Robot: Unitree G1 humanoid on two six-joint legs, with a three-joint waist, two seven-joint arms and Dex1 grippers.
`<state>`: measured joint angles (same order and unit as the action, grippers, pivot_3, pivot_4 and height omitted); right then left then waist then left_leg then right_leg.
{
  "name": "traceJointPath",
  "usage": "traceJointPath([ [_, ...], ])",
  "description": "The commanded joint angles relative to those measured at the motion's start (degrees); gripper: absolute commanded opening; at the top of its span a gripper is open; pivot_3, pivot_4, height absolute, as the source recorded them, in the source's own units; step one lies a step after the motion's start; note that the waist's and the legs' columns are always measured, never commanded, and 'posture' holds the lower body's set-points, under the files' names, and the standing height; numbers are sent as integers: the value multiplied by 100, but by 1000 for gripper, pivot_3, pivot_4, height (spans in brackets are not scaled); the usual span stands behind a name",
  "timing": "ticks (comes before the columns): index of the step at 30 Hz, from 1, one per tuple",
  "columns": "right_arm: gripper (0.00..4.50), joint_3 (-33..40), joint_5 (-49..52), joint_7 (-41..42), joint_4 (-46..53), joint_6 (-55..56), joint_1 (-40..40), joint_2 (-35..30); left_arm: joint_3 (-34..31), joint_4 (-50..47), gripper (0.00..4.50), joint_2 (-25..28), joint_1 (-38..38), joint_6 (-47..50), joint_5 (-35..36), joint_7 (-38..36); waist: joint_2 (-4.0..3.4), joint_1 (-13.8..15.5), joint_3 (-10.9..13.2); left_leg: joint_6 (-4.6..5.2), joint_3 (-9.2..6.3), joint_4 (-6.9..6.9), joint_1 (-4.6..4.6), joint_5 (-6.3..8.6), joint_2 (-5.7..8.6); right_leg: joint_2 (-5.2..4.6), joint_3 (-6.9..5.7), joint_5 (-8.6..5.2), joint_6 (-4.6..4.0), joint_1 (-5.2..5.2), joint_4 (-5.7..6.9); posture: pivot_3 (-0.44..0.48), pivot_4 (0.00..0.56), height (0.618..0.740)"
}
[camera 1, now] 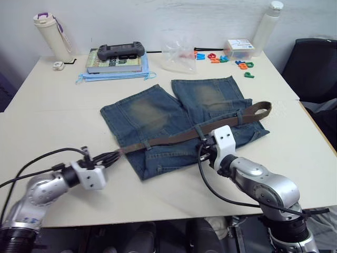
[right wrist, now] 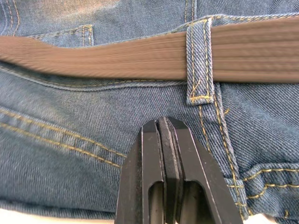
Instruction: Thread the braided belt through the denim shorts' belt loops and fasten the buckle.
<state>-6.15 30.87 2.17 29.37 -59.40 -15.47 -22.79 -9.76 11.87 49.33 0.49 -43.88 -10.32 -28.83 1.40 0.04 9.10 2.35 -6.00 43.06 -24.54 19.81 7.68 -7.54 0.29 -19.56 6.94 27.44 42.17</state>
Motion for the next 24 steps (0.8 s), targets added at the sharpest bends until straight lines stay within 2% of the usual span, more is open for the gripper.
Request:
traceJointPath([
  [1, 52, -55, -165, 16, -335, -361, 140, 63, -556, 1136, 0, 374, -118, -377, -69, 513, 7, -2, -4, 1, -1, 0, 0, 1, 0, 0, 0, 0, 0, 0, 0, 0, 150, 659],
  [7, 52, -57, -266, 99, -354, -426, 60, 155, -506, 3207, 0, 1066, -532, -955, -554, 1368, 26, -8, -16, 0, 1, -2, 5, 6, -2, 5, 1, 0, 0, 2, 1, 0, 150, 659],
  [11, 52, -35, -338, 166, -364, -468, 7, 178, -300, 4124, 0, 1406, -794, -1059, -867, 1901, 37, -10, -22, 1, 1, -2, 7, 9, -1, 6, -1, 0, 0, 3, 1, 0, 150, 659],
  [15, 52, -15, -408, 224, -361, -503, -17, 208, -42, 4428, 0, 1553, -906, -1320, -1078, 2193, 47, -7, -29, 0, 1, -4, 6, 11, -2, 8, 0, 0, 1, 3, 1, 0, 150, 659],
  [24, 52, 20, -557, 293, -363, -576, -66, 291, 134, 4530, 0, 1464, -1067, -1496, -807, 2174, 53, -9, -32, 0, 3, -3, 6, 14, -3, 8, 0, 0, 0, 3, 0, 0, 150, 659],
])
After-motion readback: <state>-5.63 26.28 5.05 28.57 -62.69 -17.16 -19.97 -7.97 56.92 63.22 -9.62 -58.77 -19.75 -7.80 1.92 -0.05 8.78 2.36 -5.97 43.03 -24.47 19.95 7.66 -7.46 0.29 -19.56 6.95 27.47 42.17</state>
